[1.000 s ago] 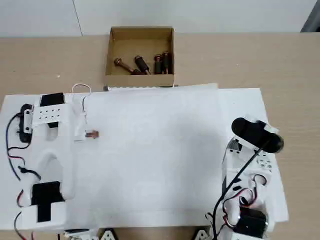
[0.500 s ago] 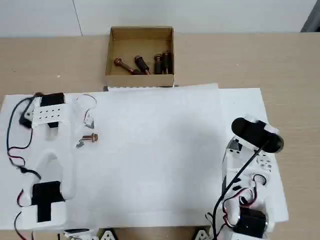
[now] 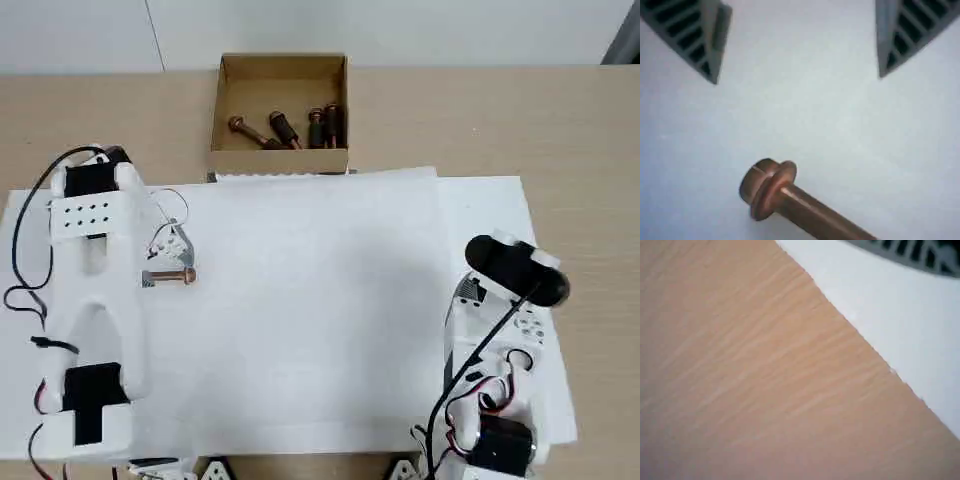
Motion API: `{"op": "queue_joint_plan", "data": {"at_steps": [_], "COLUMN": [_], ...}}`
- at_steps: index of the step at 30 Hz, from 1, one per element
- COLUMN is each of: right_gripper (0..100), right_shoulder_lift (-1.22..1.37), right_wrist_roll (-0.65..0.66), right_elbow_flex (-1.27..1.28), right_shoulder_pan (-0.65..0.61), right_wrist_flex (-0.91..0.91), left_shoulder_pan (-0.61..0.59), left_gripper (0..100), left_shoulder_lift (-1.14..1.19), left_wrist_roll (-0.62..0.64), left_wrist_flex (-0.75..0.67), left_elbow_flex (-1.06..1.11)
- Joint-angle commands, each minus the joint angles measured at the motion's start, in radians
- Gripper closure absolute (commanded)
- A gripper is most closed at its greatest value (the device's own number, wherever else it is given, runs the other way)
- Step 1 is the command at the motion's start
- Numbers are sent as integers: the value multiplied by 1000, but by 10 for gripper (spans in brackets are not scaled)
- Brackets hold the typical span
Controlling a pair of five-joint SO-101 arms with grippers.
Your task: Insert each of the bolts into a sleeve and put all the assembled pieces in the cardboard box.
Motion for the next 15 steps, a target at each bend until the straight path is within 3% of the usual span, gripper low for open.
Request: {"op": "queue_joint_plan", "data": {"at_steps": [1, 5, 8, 10, 15], "right_gripper": [995, 995, 995, 995, 995], "right_shoulder_lift": [-8, -8, -8, -8, -8], "right_wrist_roll": [-32, -31, -31, -31, -26], "right_elbow_flex": [-8, -8, -8, -8, -8], "right_shoulder_pan": [12, 12, 12, 12, 12], "right_wrist_flex": [-27, -27, -27, -27, -25], "left_shoulder_pan": [-31, -66, -100, -101, -68], "left_gripper": [805, 825, 915, 997, 994], "left_shoulder_lift": [-23, -25, -25, -25, -25], "left_wrist_roll": [-3, -3, -15, -71, -247], "left_wrist_flex": [21, 21, 20, 20, 21], "left_elbow_flex": [-41, -42, -44, -44, -41]}}
